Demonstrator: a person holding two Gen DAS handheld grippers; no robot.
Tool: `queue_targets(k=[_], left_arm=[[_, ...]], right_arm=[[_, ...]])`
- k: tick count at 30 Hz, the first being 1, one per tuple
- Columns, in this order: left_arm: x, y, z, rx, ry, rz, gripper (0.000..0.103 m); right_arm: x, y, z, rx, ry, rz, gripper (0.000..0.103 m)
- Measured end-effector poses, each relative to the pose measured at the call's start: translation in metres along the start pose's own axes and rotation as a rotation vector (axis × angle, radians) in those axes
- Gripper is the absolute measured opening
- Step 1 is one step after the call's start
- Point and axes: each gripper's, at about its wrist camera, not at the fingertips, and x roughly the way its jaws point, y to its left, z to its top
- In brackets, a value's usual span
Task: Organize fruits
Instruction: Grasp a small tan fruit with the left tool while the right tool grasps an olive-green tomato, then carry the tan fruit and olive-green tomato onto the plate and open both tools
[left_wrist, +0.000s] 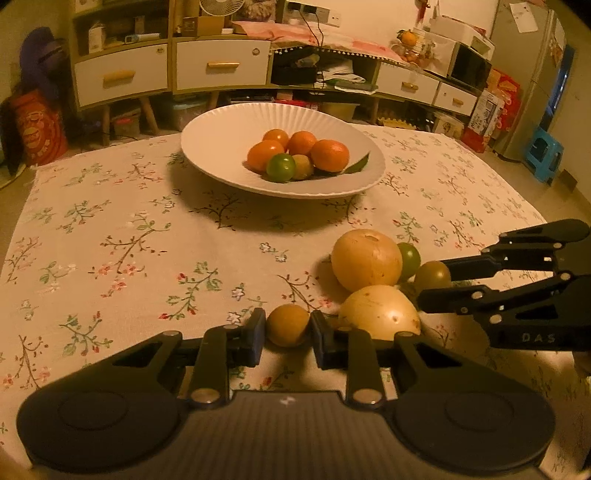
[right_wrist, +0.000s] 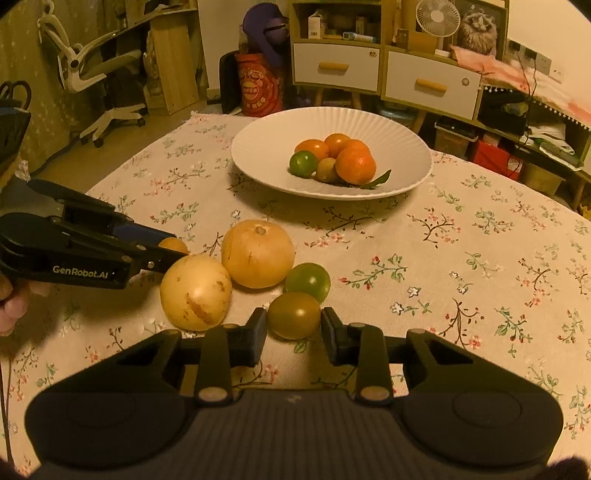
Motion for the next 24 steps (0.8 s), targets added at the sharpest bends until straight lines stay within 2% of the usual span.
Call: queue_targets(k=[24], left_arm=[[-0.012,-0.004,0.035,-0.036,-0.081,0.025,0.030]], right_arm=[[-0.010,-0.009,0.028,0.030,-0.072,-0.008,0.029]])
